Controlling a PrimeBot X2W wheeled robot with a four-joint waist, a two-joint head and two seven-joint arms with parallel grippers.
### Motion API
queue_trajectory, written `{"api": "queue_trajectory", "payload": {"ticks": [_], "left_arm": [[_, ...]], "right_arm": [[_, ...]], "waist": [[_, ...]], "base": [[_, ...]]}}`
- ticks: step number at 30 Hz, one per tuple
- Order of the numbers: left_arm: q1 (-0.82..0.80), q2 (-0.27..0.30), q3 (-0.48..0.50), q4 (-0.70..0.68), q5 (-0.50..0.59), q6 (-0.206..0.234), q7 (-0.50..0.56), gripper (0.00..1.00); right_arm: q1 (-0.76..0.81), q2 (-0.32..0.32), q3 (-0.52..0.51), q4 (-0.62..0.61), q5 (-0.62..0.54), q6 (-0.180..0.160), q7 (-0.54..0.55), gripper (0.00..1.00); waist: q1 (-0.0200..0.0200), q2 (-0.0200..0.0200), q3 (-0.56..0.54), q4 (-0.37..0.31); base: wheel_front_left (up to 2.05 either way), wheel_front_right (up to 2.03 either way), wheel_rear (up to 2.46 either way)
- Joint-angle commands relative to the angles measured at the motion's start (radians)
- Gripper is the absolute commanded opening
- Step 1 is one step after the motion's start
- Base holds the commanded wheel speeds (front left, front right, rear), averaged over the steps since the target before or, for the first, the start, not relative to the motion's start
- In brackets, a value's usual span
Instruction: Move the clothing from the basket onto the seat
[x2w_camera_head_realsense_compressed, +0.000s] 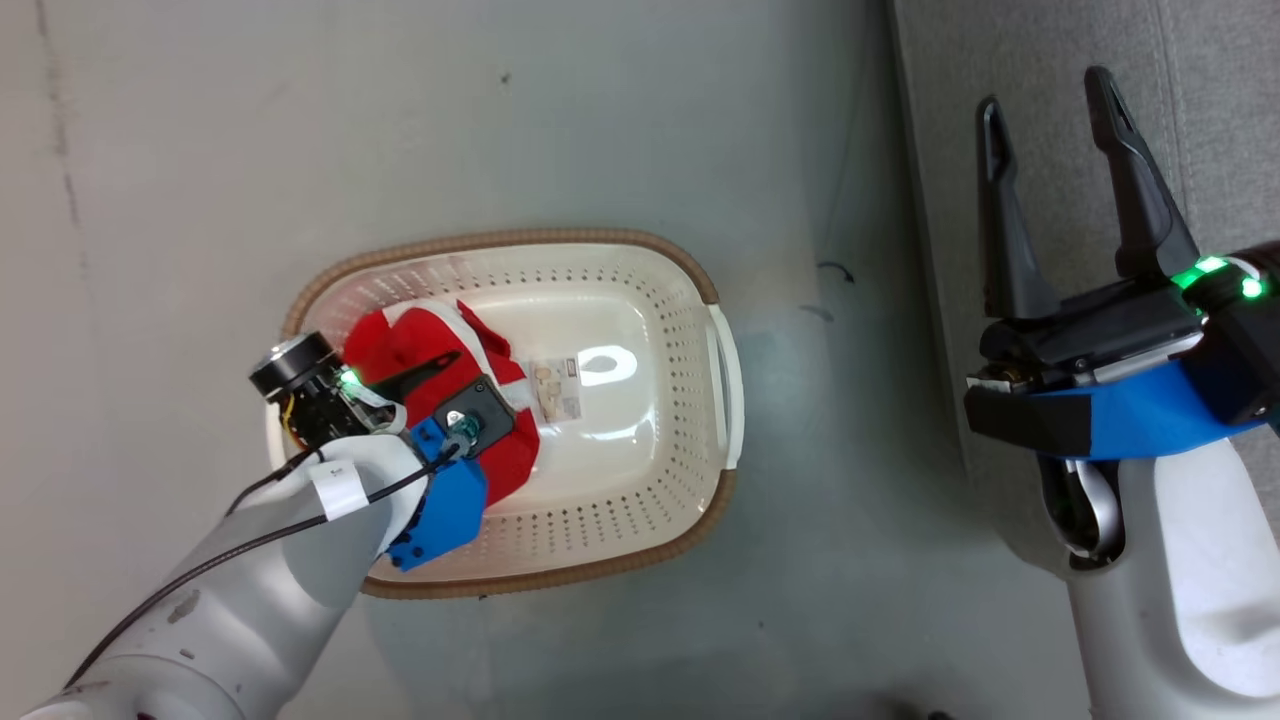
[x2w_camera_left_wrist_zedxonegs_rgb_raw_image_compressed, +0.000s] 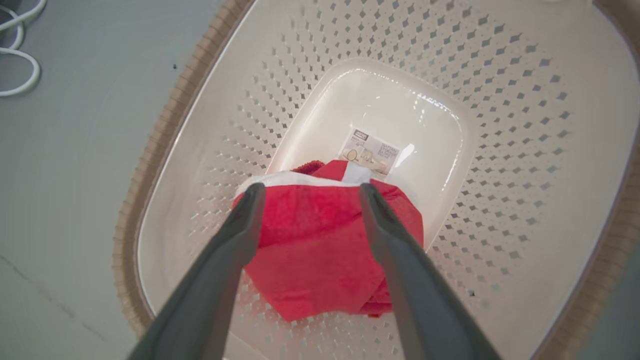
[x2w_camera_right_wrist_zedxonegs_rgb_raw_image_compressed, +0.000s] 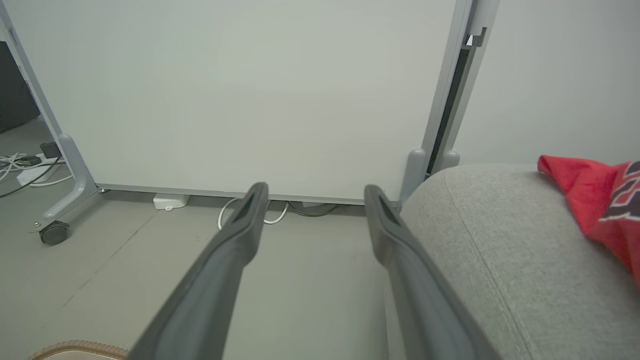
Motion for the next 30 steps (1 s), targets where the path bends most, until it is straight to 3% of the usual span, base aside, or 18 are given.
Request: {"api": "queue_trajectory", "payload": {"ticks": [1,14,30], "left_arm": [[-0.021,0.011,-0.017,0.020,0.027,-0.001,0.024,1.00],[-0.078,0.019,-0.034,0.096,0.293,-0.001,0.149,1.00],[-0.137,0.029,-0.035,0.136,0.323,-0.001,0.215,1.00]], "right_arm": [[-0.025,-0.001,0.004,-0.008,-0.008,0.000,-0.001,1.00],[-0.057,0.006,0.003,-0.051,-0.017,0.000,-0.001,1.00],[-0.042,0.011,-0.015,-0.155,-0.044,0.000,-0.001,1.00]], "waist": [[-0.0002,0.0000,0.046,-0.026],[-0.0002,0.0000,0.179,-0.063],[-0.0002,0.0000,0.312,-0.088]], "base": [[0.00,0.00,0.00],[0.00,0.00,0.00],[0.00,0.00,0.00]]}}
